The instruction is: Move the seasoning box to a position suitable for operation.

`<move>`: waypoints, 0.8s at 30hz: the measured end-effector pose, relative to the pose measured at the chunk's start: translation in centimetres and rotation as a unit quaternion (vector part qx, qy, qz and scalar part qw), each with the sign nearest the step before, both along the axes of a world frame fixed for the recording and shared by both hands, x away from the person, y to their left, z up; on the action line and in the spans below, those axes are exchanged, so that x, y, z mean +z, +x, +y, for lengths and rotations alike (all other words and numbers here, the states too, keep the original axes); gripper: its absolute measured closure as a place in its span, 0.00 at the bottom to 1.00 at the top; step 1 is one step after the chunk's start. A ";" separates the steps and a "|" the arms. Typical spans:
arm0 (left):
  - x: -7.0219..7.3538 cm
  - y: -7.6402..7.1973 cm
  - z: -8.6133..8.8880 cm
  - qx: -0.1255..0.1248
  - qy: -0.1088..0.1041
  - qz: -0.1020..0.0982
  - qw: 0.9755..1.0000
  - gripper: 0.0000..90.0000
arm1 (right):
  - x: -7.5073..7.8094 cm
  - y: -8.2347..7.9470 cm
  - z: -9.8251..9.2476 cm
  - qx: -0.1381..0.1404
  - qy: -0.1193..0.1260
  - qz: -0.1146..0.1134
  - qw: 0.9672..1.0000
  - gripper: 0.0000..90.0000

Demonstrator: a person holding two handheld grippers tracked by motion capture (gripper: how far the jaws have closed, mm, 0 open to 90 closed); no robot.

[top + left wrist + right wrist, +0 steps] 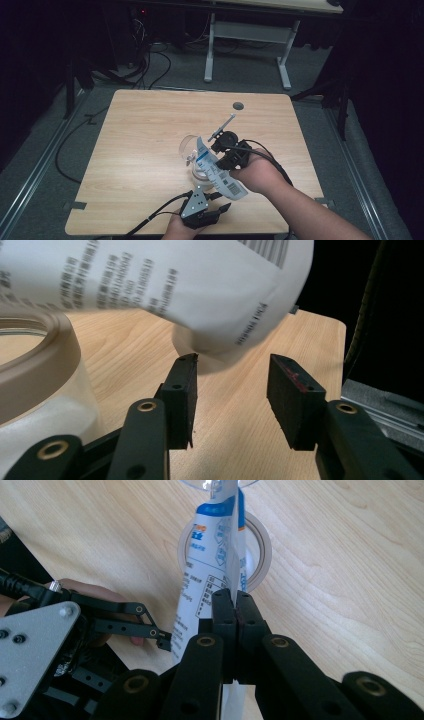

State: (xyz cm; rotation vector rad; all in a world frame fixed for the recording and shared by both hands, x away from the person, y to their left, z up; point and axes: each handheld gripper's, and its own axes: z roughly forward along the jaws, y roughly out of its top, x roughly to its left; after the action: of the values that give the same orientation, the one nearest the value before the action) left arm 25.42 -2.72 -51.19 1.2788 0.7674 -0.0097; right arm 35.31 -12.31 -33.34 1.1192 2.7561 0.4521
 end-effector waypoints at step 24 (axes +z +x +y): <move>-1.2 1.3 5.8 0.036 0.025 0.000 0.999 0.59 | -0.2 -0.1 -0.8 -0.002 0.002 -0.001 1.000 1.00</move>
State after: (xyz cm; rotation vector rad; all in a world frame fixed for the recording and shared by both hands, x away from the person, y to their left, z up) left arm 26.72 3.05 -52.38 1.2976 0.8176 0.0672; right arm 35.25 -13.10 -33.57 1.1235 2.7516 0.4585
